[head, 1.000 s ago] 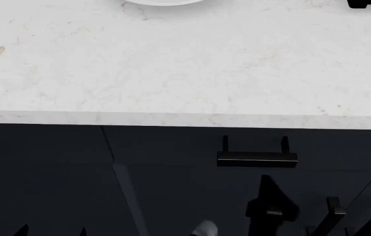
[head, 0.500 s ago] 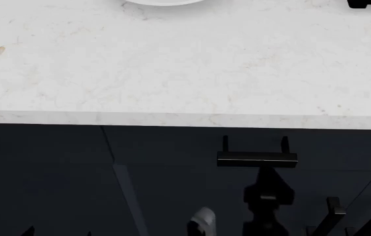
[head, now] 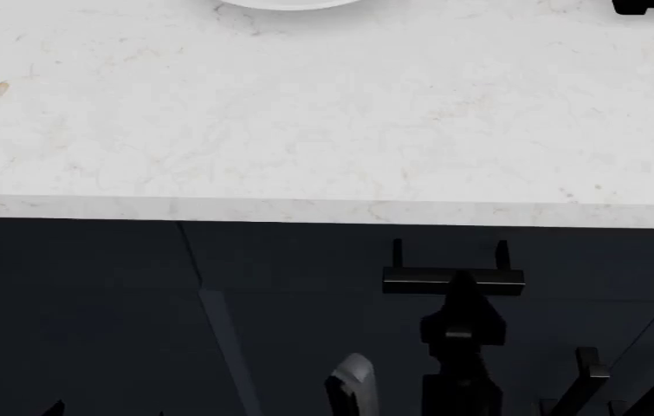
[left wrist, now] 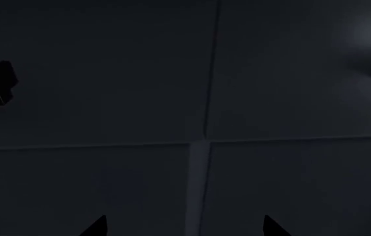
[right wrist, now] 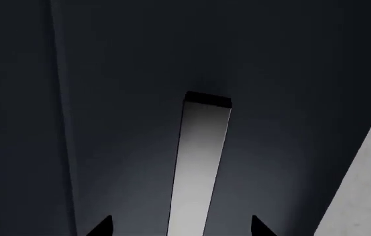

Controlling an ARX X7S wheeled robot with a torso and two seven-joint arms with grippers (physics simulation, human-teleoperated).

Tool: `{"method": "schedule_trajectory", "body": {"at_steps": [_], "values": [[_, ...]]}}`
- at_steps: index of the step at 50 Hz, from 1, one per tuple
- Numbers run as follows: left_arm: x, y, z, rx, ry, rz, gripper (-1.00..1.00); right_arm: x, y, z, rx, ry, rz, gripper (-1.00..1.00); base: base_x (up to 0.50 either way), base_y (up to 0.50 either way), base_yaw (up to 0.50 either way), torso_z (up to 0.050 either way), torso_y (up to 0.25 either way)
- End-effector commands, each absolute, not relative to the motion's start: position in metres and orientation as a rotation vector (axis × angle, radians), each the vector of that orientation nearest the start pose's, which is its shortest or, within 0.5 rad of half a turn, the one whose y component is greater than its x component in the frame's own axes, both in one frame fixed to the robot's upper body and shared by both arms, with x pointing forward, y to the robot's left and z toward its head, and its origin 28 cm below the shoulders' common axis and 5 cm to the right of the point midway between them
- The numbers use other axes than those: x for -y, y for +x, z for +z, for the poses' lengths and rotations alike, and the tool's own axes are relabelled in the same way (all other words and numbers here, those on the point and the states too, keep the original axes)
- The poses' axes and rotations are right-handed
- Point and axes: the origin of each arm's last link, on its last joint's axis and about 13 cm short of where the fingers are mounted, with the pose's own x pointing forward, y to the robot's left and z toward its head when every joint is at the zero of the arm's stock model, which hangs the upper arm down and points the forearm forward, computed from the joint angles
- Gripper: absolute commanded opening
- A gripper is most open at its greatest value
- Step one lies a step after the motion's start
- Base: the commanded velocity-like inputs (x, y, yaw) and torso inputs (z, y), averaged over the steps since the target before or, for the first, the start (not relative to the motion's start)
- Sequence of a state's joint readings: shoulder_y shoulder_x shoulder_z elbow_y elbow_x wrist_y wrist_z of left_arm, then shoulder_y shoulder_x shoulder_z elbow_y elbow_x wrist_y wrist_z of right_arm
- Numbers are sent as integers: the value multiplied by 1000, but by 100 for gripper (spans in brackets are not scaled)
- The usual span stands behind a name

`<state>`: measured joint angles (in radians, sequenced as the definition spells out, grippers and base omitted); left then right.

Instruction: Open the right drawer.

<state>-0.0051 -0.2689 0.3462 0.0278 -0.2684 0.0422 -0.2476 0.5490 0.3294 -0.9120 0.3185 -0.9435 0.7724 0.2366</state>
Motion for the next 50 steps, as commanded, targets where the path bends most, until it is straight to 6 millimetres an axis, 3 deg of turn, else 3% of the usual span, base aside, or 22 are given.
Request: {"method": "schedule_trajectory", "body": {"at_steps": [1, 22, 45, 46, 50], "values": [[-199, 198, 14, -18, -8, -102, 100, 120, 301, 50, 21, -1687, -193, 100, 0, 0, 0, 0, 0], [-198, 198, 12, -22, -6, -113, 100, 121, 325, 48, 41, -1715, -201, 100, 0, 0, 0, 0, 0], [-199, 197, 12, -17, -7, -109, 100, 123, 337, 40, 38, -1741, -202, 100, 0, 0, 0, 0, 0], [-199, 196, 12, -17, -6, -108, 100, 123, 336, 41, 46, -1715, -195, -100, 0, 0, 0, 0, 0], [-199, 197, 12, -18, -5, -109, 100, 122, 334, 40, 64, -1696, -178, -100, 0, 0, 0, 0, 0]]}}
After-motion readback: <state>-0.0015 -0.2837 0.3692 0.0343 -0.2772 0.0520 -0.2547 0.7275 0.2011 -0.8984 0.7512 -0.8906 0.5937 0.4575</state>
